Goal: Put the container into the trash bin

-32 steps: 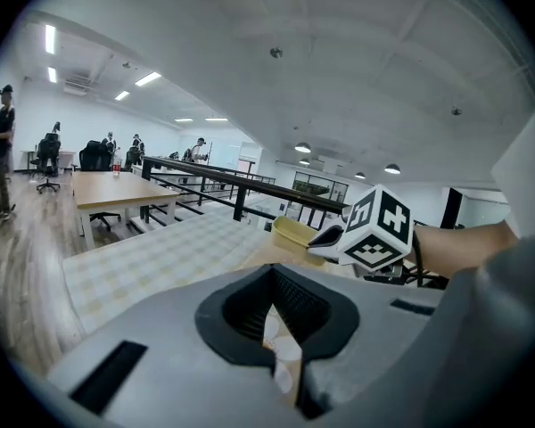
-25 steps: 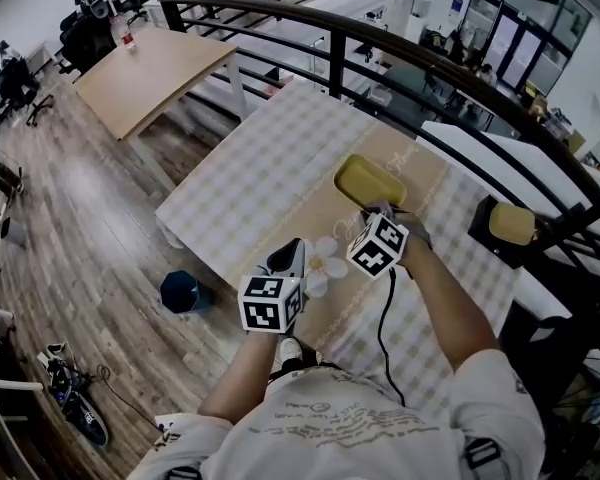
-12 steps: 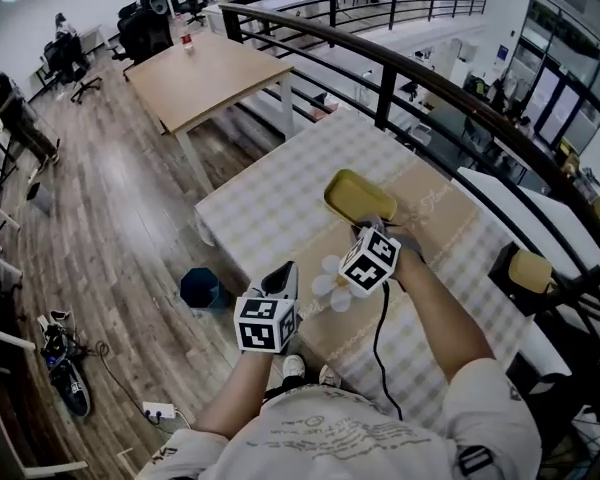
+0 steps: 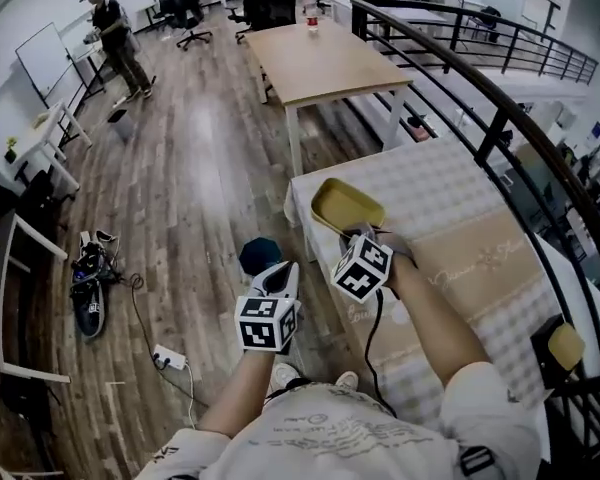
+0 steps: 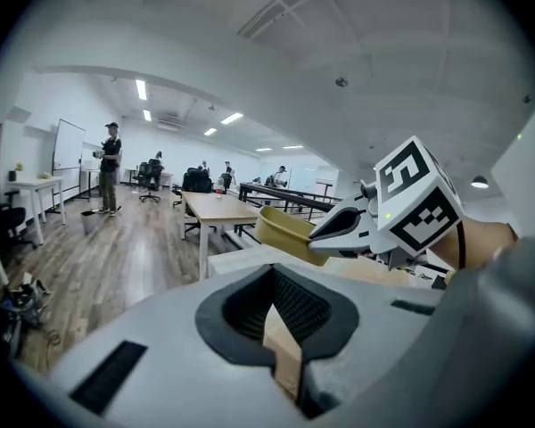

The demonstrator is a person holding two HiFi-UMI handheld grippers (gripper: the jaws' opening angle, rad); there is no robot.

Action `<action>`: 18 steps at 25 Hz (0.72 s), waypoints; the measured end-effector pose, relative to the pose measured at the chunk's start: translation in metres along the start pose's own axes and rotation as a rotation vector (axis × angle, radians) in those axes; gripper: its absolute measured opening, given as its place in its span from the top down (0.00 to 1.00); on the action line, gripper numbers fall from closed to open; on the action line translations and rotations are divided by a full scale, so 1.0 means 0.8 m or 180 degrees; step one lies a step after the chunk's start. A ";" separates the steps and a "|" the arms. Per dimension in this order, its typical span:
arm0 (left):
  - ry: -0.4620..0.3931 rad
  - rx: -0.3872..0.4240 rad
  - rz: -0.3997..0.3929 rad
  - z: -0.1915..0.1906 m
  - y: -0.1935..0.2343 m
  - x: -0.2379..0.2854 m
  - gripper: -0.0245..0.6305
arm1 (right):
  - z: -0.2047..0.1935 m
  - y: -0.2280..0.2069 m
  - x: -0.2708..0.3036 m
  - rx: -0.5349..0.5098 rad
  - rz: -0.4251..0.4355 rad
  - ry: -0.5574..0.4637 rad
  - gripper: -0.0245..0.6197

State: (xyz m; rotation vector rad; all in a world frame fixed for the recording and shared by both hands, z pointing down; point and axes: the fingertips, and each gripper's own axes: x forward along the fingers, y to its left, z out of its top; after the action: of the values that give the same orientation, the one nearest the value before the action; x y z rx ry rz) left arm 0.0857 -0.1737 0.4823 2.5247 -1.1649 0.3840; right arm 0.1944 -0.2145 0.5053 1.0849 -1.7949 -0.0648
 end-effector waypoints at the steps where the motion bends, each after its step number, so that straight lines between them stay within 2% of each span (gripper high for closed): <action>1: -0.0022 -0.0039 0.0071 0.000 0.015 -0.009 0.95 | 0.019 0.012 0.006 -0.0076 0.0058 -0.0042 0.94; 5: -0.0136 -0.0161 0.0279 0.002 0.062 -0.044 0.95 | 0.078 0.053 0.022 -0.0311 0.0228 -0.0137 0.94; 9: -0.0162 -0.0236 0.0393 -0.004 0.099 -0.056 0.95 | 0.117 0.079 0.035 -0.0325 0.0348 -0.0217 0.94; 18: -0.0304 -0.0332 0.0514 0.013 0.166 -0.065 0.95 | 0.165 0.108 0.072 -0.0480 0.0482 -0.0190 0.94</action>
State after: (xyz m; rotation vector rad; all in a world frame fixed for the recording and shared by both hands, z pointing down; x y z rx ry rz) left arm -0.0482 -0.2237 0.4777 2.3903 -1.3930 0.2373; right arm 0.0331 -0.2569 0.5224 0.8460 -1.8882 -0.1398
